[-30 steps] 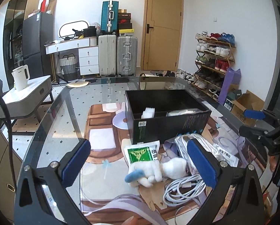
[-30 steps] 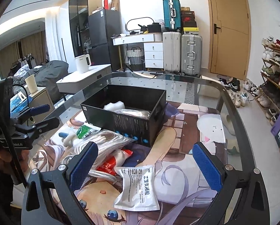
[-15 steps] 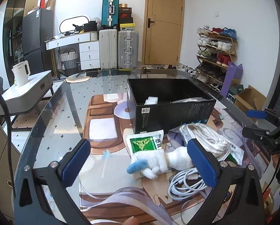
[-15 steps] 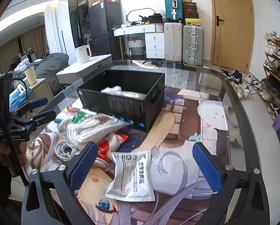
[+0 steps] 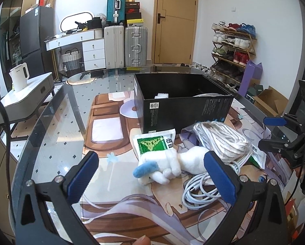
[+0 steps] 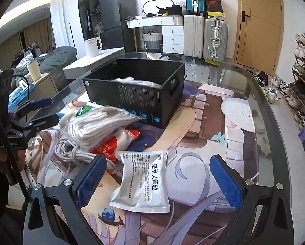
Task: Organize soft objects
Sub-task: 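Move the left gripper to the white plush toy while the right approaches the white sachet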
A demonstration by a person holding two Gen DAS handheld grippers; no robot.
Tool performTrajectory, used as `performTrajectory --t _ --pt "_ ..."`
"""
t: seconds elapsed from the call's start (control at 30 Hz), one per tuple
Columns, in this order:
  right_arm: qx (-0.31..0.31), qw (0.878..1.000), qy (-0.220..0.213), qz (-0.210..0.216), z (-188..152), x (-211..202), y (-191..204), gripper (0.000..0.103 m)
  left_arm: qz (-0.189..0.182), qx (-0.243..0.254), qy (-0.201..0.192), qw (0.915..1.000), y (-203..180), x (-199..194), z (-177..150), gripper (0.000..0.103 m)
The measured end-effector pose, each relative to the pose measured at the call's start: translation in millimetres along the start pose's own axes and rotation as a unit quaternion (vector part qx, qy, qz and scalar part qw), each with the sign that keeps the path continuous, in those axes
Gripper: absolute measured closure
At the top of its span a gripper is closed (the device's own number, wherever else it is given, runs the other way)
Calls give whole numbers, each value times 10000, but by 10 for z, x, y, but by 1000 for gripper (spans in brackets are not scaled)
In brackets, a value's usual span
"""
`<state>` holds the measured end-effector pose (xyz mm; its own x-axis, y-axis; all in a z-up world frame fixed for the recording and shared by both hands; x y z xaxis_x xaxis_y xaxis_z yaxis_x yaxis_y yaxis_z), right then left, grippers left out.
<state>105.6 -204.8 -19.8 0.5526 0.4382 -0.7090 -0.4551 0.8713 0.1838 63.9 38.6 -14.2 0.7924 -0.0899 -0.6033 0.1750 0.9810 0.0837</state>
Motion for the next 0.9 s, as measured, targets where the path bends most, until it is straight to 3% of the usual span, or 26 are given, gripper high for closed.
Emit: performTrajectory --t 0.9 --pt "102 9978 601 -258 -163 309 -139 1 22 -10 539 9985 129 192 -64 0"
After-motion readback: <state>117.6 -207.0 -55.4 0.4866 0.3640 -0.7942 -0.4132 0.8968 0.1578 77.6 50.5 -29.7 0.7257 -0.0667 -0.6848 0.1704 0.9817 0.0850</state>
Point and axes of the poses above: each gripper's, at about its wrist camera, not at the fingertips, and x roughly the way its jaws point, y to its left, z to its top, the point moved 3 cm from there along x, roughly the way its jaws point, and after that the axes turned 10 degrees about x, right-handed, at the moved point
